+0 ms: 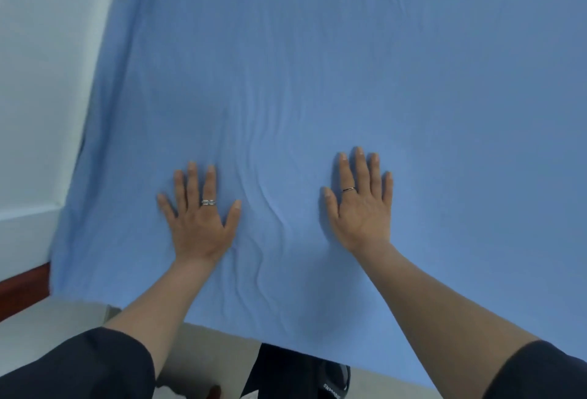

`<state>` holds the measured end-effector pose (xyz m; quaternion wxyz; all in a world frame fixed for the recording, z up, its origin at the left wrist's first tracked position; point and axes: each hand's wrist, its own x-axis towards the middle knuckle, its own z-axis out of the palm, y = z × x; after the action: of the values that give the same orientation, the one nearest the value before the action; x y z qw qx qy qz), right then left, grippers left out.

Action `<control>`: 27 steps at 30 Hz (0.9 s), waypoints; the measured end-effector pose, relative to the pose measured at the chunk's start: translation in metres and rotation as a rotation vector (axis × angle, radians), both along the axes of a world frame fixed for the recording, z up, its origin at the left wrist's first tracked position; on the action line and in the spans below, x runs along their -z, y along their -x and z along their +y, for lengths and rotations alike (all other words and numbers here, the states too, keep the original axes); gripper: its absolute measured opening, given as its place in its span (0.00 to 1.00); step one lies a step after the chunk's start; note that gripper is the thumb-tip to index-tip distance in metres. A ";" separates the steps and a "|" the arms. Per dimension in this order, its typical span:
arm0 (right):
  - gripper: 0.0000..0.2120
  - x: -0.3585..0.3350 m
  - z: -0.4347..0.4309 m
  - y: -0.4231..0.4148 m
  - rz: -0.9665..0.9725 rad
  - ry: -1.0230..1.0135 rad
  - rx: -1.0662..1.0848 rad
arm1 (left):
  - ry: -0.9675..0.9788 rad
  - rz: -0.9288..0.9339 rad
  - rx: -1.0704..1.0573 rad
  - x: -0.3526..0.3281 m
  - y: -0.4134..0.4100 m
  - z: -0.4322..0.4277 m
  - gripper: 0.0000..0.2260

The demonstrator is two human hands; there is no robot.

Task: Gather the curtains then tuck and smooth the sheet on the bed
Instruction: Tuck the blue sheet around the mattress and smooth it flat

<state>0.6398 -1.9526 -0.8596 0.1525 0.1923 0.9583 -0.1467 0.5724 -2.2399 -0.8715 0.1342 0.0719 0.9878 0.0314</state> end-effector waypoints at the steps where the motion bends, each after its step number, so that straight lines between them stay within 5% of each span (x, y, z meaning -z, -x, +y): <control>1: 0.32 0.000 -0.014 0.003 0.010 0.015 -0.054 | 0.021 -0.022 -0.071 0.000 -0.005 -0.013 0.36; 14: 0.34 -0.014 -0.076 -0.014 -0.220 0.007 -0.314 | 0.084 -0.124 -0.239 -0.021 -0.061 -0.128 0.40; 20: 0.32 -0.041 -0.073 -0.074 -0.342 0.238 -0.587 | 0.220 -0.248 -0.196 -0.030 -0.098 -0.136 0.47; 24: 0.23 -0.065 -0.042 -0.112 -0.377 0.545 -0.299 | 0.283 -0.290 -0.138 -0.058 -0.080 -0.117 0.46; 27: 0.20 -0.078 0.004 -0.138 -0.449 0.666 0.199 | 0.308 -0.334 -0.025 -0.081 -0.051 -0.057 0.28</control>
<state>0.7782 -1.9485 -0.7815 0.3966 0.2514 0.7781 -0.4173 0.6237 -2.2970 -0.7904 0.3051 0.0322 0.9458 -0.1069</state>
